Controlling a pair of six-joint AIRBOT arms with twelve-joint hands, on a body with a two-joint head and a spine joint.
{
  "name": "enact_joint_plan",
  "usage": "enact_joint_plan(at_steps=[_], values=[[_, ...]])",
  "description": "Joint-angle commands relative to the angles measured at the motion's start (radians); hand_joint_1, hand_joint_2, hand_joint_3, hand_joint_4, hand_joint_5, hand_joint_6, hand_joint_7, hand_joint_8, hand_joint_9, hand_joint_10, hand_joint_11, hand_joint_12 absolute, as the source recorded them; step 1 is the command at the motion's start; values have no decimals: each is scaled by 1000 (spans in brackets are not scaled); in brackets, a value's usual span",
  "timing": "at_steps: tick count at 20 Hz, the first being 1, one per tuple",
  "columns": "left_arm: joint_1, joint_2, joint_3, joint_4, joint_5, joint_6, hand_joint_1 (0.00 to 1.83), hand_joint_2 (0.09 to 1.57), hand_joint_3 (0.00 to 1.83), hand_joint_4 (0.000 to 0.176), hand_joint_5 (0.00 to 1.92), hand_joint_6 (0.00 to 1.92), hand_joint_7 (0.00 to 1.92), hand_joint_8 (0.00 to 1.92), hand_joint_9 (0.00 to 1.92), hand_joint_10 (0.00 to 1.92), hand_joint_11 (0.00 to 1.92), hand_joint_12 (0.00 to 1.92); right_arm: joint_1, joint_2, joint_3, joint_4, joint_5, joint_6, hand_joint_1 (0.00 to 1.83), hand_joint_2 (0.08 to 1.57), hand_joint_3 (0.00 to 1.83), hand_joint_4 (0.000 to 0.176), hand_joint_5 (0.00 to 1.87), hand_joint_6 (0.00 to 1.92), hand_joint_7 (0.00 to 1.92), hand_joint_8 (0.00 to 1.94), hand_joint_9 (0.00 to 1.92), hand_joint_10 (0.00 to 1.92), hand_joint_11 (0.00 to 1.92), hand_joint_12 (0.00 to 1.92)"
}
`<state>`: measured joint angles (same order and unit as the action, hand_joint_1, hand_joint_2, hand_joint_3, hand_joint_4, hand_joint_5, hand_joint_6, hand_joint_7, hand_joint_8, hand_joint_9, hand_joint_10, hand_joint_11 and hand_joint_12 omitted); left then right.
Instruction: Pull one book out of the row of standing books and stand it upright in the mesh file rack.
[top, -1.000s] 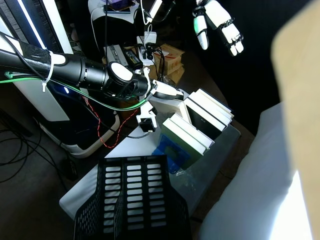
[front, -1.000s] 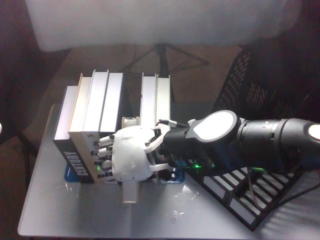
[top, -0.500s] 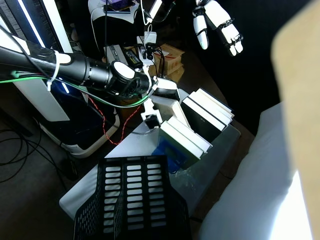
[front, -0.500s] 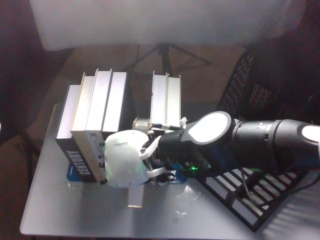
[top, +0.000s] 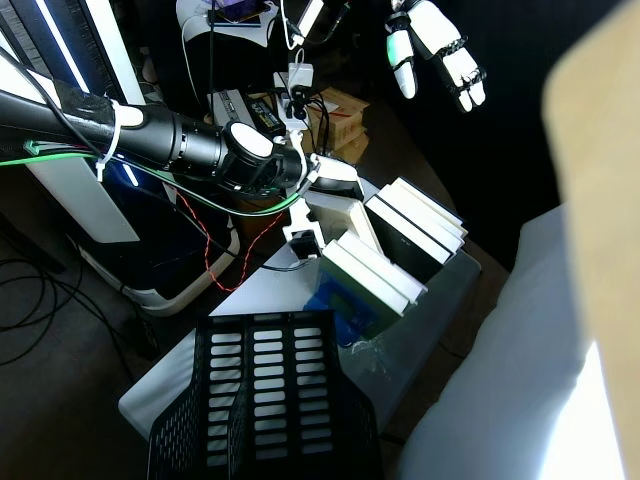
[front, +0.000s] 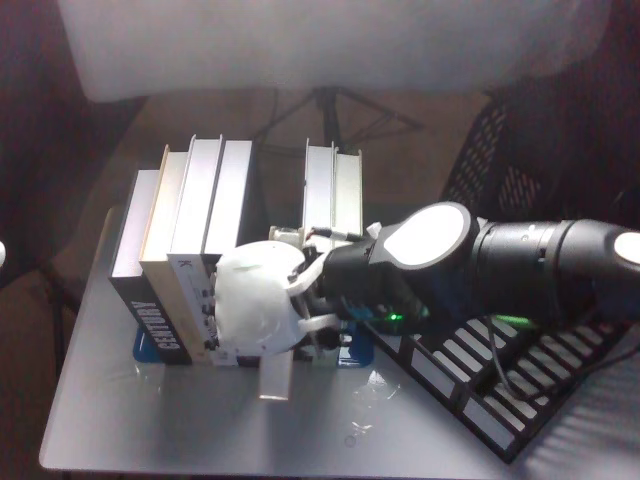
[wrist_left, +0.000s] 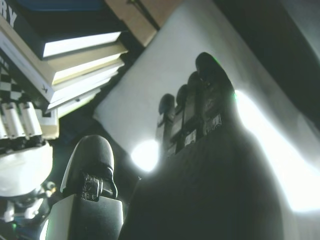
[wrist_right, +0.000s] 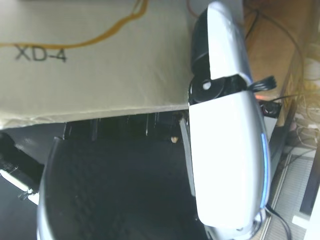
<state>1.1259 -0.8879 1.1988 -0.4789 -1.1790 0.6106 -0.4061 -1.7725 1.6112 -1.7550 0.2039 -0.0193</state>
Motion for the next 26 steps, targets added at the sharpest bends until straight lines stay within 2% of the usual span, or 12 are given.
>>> enact_joint_plan(at_steps=[1,2,4,5,6,9,10,12,14,19,24,26], values=[[-3,2,9,-26,-120,-4,243,1420,2,0,71,6,4,2,0,0,0,302,21,22,14,-56,-40,77,1220,1205,0,0,986,1011,1011,1340,1064,1641,836,1920],[-3,1,9,-26,-120,-5,252,1416,0,0,74,6,9,3,0,0,0,305,33,22,16,-137,-25,160,1351,1182,0,0,970,1053,1061,1114,936,1241,774,1835],[-3,1,9,-27,-121,-8,276,1412,0,0,80,4,13,1,0,0,0,377,42,22,27,-221,-7,250,1370,1148,0,0,954,1162,1099,762,818,1275,570,1759],[-3,1,9,-27,-123,-9,229,1425,0,0,78,2,13,1,0,0,0,456,45,22,30,-239,-1,273,1388,1102,0,0,1021,977,1248,512,924,1175,696,1644],[-3,1,9,-27,-125,-10,205,1434,0,0,78,1,10,2,0,0,0,529,48,22,32,-249,2,288,1395,1073,0,0,1061,848,1283,517,972,1100,723,1635],[-3,0,7,-28,-128,-13,181,1430,0,0,84,2,18,2,14,5,0,626,56,22,26,-271,27,331,1399,1018,0,0,1142,725,1452,158,990,1050,699,1598],[-3,1,7,-28,-128,-14,144,1431,0,0,75,1,5,1,6,2,0,638,60,24,19,-272,34,331,1391,1047,8,0,1071,813,1263,573,927,1154,661,1710],[-3,1,6,-28,-128,-14,151,1427,0,0,75,1,6,1,19,6,0,686,75,40,5,-272,53,343,1385,1064,8,0,1026,905,1214,672,893,1174,617,1698],[-3,1,5,-29,-130,-16,173,1433,1,0,77,3,1,0,0,0,0,462,89,61,-5,-272,73,366,1386,1073,5,0,1014,923,1208,672,859,1225,512,1741],[-3,2,3,-31,-135,-22,176,1451,0,0,67,1,0,0,0,0,0,514,139,123,-35,-236,139,393,1405,1019,0,0,1093,779,1463,132,1002,1034,631,1542],[-7,2,1,-32,-141,-25,139,1420,0,0,83,4,0,0,0,0,0,255,184,179,-62,-206,194,422,1405,1024,1,0,1087,725,1395,262,1009,1064,539,1598],[-10,2,0,-31,-145,-27,126,1409,0,0,75,2,0,0,0,0,0,173,199,197,-64,-192,217,442,1396,1059,1,0,987,899,1249,507,971,1142,530,1586]])
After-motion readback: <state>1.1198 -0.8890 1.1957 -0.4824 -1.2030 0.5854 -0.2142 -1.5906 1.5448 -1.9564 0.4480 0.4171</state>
